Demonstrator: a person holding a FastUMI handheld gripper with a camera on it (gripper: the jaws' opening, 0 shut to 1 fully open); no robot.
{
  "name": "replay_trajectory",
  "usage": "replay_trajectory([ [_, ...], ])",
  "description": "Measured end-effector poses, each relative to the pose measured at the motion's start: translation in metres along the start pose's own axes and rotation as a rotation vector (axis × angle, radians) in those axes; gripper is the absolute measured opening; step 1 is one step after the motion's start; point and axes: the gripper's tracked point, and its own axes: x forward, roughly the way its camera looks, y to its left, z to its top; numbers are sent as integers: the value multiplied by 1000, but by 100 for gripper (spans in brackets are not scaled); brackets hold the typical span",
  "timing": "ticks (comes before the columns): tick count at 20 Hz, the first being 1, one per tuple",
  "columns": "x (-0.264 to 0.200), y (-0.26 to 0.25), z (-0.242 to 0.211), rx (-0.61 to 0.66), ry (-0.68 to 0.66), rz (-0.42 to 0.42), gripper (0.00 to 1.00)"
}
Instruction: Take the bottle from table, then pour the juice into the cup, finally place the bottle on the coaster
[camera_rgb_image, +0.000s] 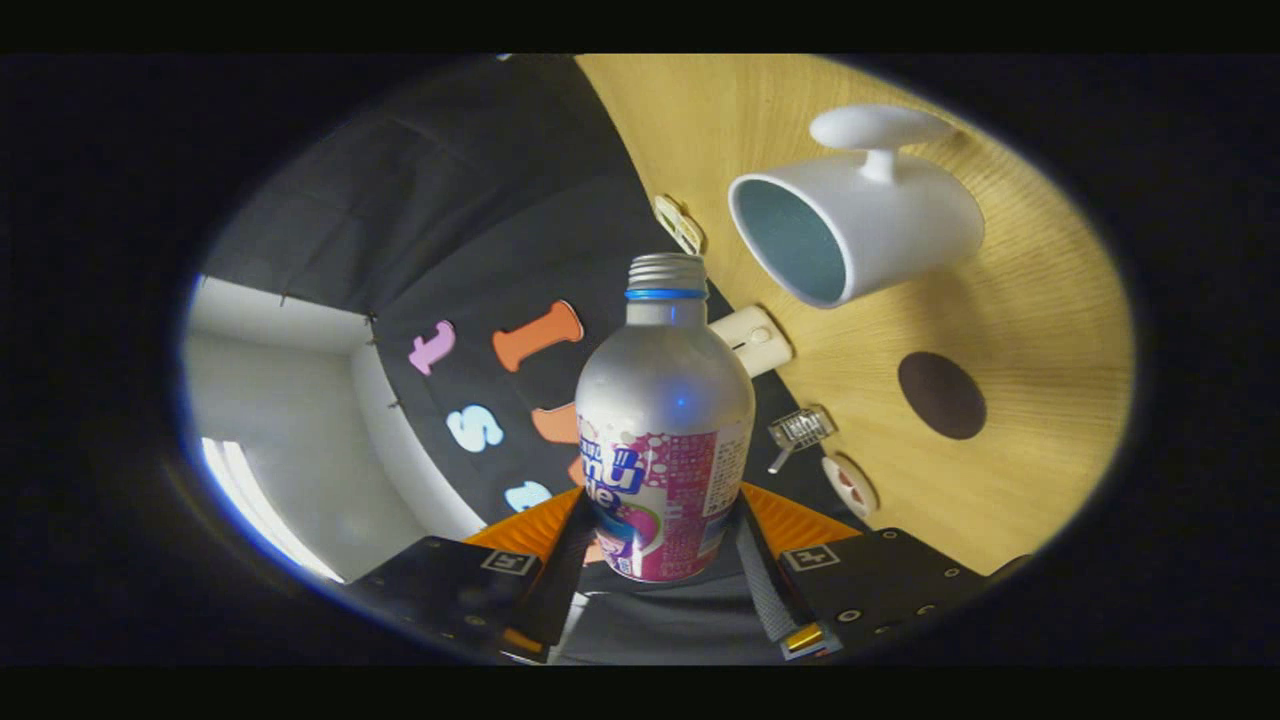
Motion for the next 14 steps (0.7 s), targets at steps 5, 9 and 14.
replay_trajectory([
  [5,-3,-2,-7,-253,34,-18,74],
  [9,2,4,-17,-529,63,-13,74],
  [14,10,0,-32,-911,91,-13,74],
])
